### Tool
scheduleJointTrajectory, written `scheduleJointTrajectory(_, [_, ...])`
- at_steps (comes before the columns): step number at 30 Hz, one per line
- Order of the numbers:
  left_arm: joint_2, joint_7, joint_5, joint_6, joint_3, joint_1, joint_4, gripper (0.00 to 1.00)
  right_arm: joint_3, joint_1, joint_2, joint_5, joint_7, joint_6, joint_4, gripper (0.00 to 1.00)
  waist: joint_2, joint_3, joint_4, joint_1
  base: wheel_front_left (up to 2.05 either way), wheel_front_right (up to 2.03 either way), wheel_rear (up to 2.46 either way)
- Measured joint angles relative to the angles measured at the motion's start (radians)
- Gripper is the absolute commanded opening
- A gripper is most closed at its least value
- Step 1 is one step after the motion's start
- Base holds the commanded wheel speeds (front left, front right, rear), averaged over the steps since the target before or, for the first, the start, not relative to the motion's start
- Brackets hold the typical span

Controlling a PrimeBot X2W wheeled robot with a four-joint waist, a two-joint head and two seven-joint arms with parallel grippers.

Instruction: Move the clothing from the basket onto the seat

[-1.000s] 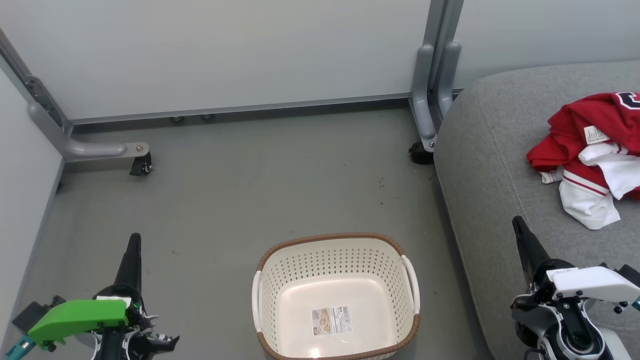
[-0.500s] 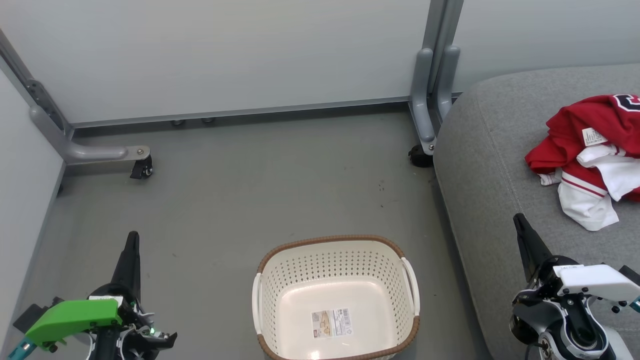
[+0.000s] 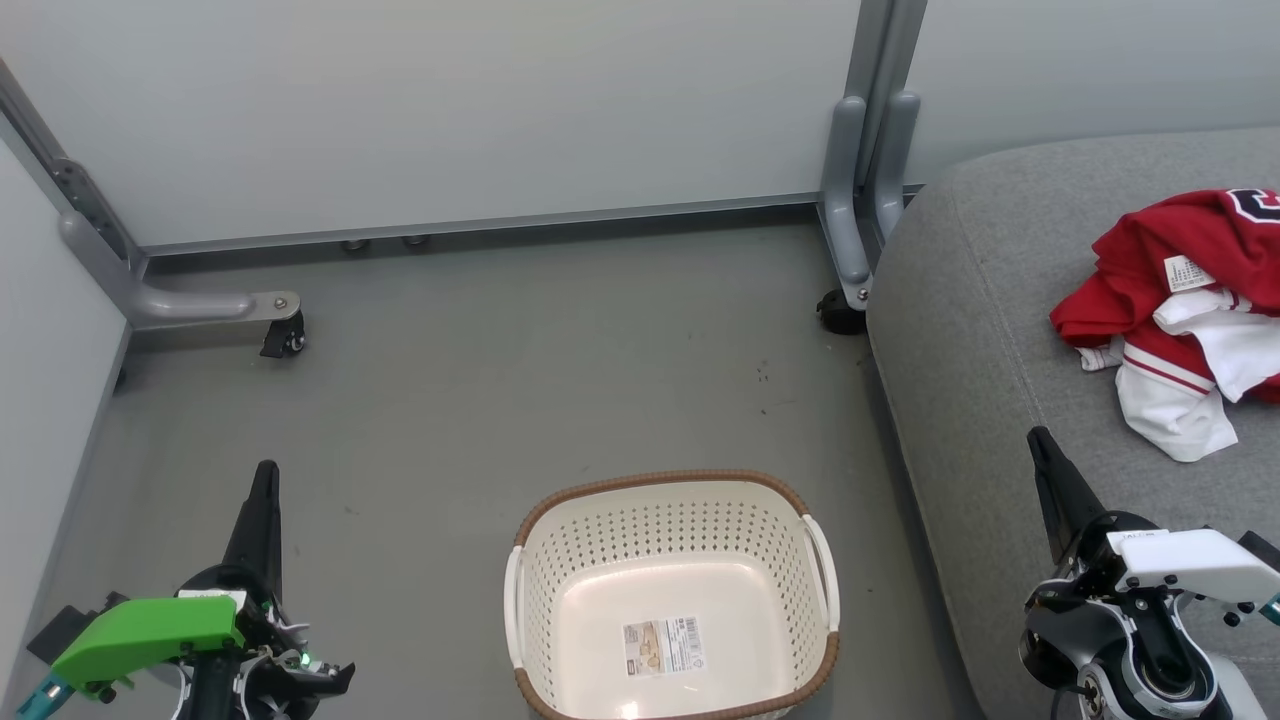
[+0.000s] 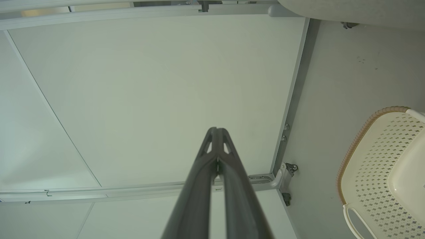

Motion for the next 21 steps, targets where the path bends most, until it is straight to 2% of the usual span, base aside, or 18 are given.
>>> scheduleJointTrajectory(21, [-0.003,0.001,0.000,-0.001,0.004,0.000,0.000,0.00,-0.008,0.000,0.004,-0.007,0.007,0.000,0.000,0.00,0.0000,0.000,0.000,0.0000,0.00,0.00,0.00])
